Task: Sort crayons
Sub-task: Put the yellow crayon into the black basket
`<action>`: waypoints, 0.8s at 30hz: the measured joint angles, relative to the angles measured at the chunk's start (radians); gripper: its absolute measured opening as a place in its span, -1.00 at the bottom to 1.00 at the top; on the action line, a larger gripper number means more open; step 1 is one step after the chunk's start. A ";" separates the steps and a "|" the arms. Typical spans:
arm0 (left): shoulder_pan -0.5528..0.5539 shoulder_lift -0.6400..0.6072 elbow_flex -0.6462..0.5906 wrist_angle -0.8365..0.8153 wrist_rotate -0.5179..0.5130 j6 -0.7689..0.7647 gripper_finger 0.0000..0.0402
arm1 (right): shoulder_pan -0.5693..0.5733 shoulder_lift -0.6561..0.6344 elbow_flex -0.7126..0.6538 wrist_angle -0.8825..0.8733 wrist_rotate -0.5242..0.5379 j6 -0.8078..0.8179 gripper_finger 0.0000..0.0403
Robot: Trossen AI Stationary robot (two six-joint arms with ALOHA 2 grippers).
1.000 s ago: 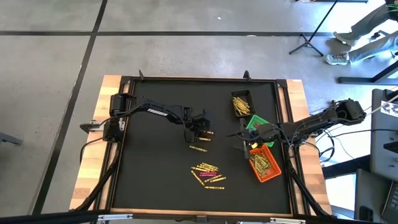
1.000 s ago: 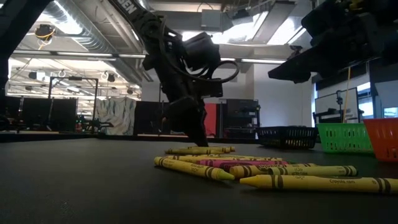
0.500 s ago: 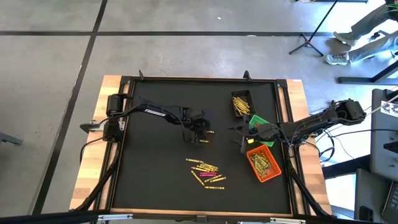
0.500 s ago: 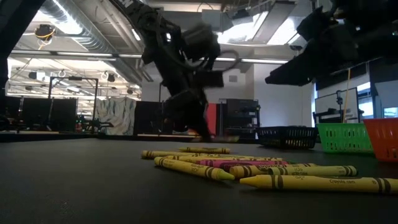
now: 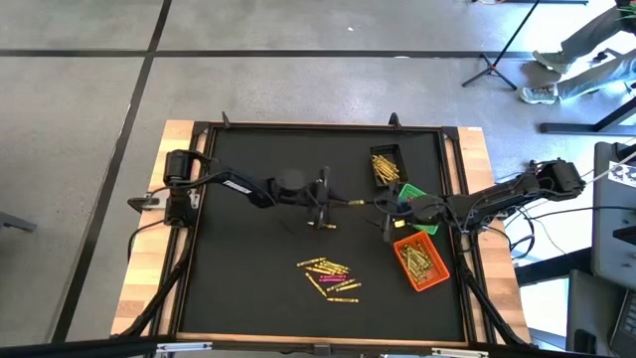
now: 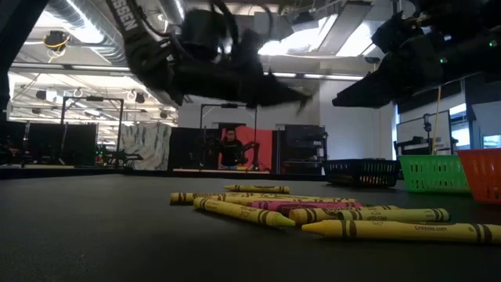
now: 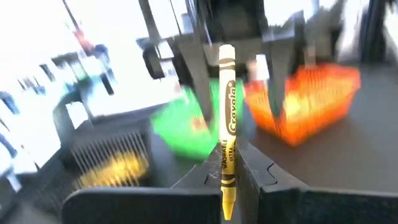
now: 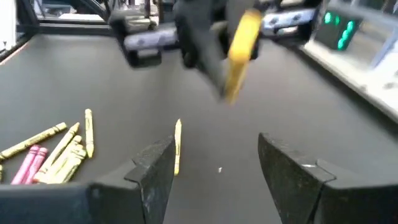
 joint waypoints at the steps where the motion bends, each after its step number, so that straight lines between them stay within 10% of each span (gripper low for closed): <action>1: 0.000 0.000 -0.012 0.080 0.004 -0.008 -0.98 | 0.001 0.000 0.000 0.018 0.004 -0.029 0.13; 16: -0.049 -0.001 -0.033 0.230 0.043 -0.017 -0.98 | -0.005 0.169 0.005 0.569 -0.095 -0.239 0.10; 24: -0.049 -0.001 -0.032 0.231 0.035 -0.015 -0.98 | -0.003 0.216 0.085 0.495 -0.124 -0.298 -0.46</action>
